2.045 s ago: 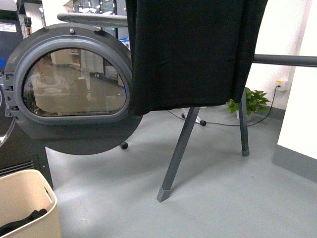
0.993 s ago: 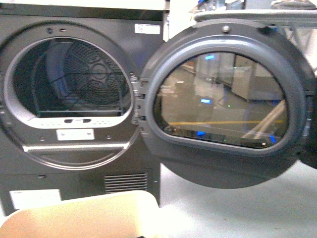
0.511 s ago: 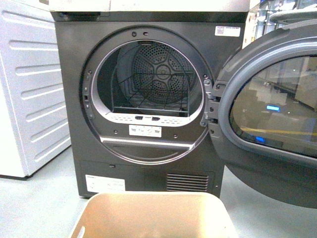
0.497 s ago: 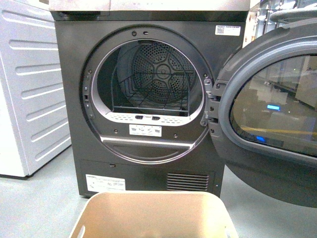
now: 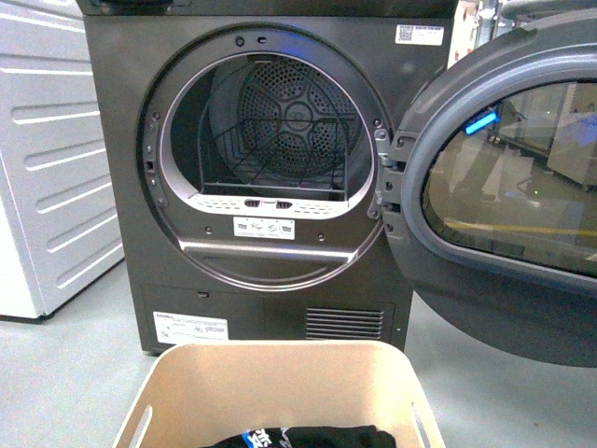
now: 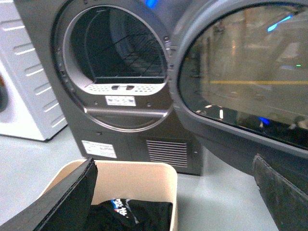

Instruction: Move hamper under clothes hanger

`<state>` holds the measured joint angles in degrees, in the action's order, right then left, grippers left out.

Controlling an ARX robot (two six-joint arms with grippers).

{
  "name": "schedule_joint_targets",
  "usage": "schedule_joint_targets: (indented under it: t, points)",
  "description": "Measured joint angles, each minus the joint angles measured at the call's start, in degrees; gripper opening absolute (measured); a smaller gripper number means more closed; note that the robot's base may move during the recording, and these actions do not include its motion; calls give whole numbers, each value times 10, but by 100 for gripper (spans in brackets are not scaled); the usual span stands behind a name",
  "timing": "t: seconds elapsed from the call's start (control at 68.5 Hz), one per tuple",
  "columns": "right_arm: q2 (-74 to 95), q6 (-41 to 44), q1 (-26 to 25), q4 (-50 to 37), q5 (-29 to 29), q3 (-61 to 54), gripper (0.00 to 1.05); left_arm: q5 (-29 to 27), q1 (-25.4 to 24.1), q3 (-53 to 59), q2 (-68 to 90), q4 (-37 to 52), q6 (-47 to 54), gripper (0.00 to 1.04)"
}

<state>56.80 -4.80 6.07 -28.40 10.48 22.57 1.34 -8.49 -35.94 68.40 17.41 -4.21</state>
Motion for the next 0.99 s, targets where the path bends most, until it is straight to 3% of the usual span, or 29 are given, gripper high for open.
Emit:
schedule_joint_targets:
  t: [0.102,0.263,0.657,0.993]
  points:
    - [221,31,15,62,21,126,97,26,6,-148,216,-52,1,98]
    - [429,59,21,144,1,281,97,35,19,-271,396,-80,-5,98]
    - [744,99,26,168,-124,496,97,16,67,-381,650,-110,-23,98]
    - [799,99,7,175,-134,528,97,16,87,-413,693,-135,-17,98]
